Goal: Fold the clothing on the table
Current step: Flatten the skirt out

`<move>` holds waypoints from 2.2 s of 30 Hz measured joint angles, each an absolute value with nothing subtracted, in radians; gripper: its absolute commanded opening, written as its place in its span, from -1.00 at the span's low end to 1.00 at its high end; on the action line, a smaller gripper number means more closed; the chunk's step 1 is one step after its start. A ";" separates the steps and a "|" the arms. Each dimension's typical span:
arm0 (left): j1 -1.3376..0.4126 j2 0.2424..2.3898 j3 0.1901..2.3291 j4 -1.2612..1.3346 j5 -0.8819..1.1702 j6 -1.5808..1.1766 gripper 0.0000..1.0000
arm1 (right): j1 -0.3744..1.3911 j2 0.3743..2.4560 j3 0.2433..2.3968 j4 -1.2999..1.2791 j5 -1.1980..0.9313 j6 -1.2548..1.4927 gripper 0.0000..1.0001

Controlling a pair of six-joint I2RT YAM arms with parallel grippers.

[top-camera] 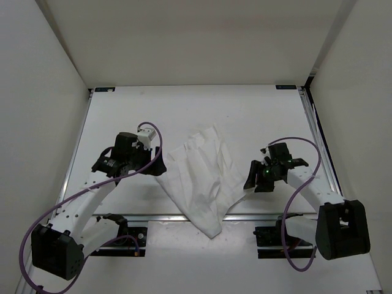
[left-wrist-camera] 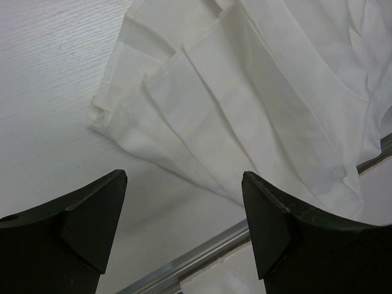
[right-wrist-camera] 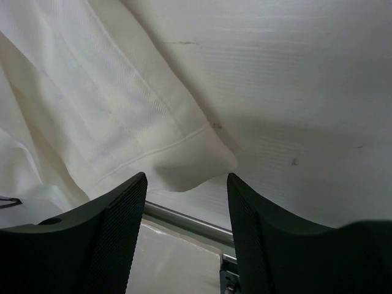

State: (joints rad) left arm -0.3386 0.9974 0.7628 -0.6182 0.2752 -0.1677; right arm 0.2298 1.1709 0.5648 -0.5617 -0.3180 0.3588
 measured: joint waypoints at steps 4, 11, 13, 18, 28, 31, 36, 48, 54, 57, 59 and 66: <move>-0.344 0.997 0.761 -0.621 0.270 -0.165 0.72 | 0.189 1.143 0.627 -0.608 -0.293 0.359 0.23; -0.349 1.000 0.761 -0.622 0.267 -0.165 0.74 | 0.147 1.168 0.663 -0.599 -0.264 0.356 0.24; -0.350 1.002 0.762 -0.623 0.265 -0.165 0.73 | 0.163 1.222 0.653 -0.587 -0.261 0.356 0.25; -0.350 1.007 0.762 -0.629 0.263 -0.167 0.72 | 0.231 1.328 0.630 -0.527 -0.286 0.361 -0.75; -0.357 1.002 0.686 -0.597 0.339 -0.197 0.97 | 0.184 1.246 0.688 -0.544 -0.304 0.383 -1.00; -0.355 1.011 0.678 -0.583 0.380 -0.219 0.98 | 0.122 1.223 0.822 -0.562 -0.317 0.380 -1.00; -0.346 1.059 0.694 -0.503 0.434 -0.284 0.97 | 0.170 1.279 1.011 -0.523 -0.313 0.376 -1.00; -0.444 1.112 0.729 -0.353 0.450 -0.398 -0.69 | 0.216 1.433 0.939 -0.554 -0.178 0.356 -0.99; -0.447 1.115 0.728 -0.330 0.433 -0.410 0.34 | 0.064 1.366 0.952 -0.571 0.073 0.355 -0.33; -0.447 1.117 0.728 -0.330 0.428 -0.415 0.42 | -0.018 1.364 0.982 -0.583 0.129 0.342 -0.09; -0.446 1.117 0.728 -0.329 0.426 -0.417 0.30 | -0.002 1.353 0.986 -0.598 0.156 0.329 -0.12; -0.434 1.116 0.726 -0.335 0.404 -0.417 -1.00 | 0.212 1.290 0.894 -0.666 0.118 0.376 -0.76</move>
State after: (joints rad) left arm -0.4339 1.1164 0.7258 -0.3351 0.4042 -0.4171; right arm 0.2115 1.2896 0.8944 -0.6659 0.1184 0.3763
